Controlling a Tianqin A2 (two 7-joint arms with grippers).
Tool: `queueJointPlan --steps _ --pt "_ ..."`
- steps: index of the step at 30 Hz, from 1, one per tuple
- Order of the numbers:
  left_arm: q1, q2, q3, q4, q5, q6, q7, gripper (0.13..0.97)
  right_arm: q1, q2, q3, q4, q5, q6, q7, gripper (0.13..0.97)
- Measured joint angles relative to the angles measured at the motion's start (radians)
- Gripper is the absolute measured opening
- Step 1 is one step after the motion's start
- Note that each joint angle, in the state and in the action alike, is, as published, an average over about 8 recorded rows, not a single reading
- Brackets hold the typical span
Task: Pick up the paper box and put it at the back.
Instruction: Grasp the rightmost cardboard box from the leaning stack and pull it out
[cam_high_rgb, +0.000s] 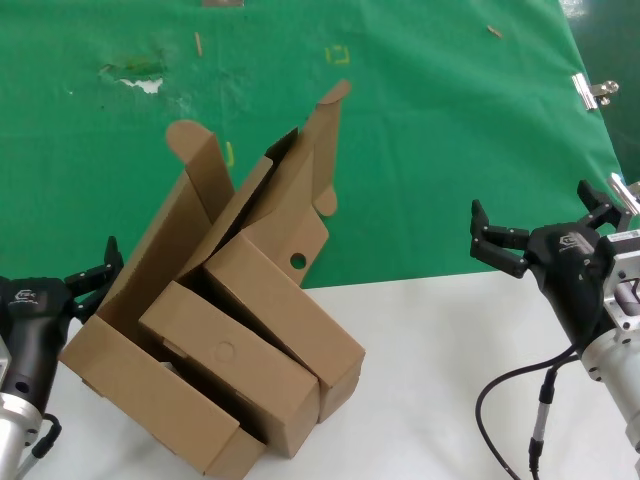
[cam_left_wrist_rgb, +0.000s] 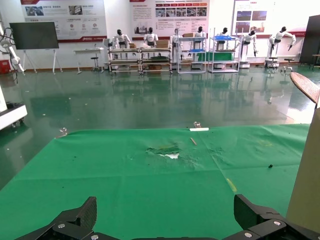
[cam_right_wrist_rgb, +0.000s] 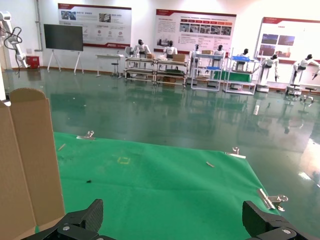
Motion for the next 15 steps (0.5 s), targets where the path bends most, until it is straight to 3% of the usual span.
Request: queueJointPlan --steps 15 --pt "0.0 0.0 0.0 0.0 0.0 0.0 0.0 0.966 0.0 0.0 0.0 0.0 0.0 0.0 0.0 0.966"
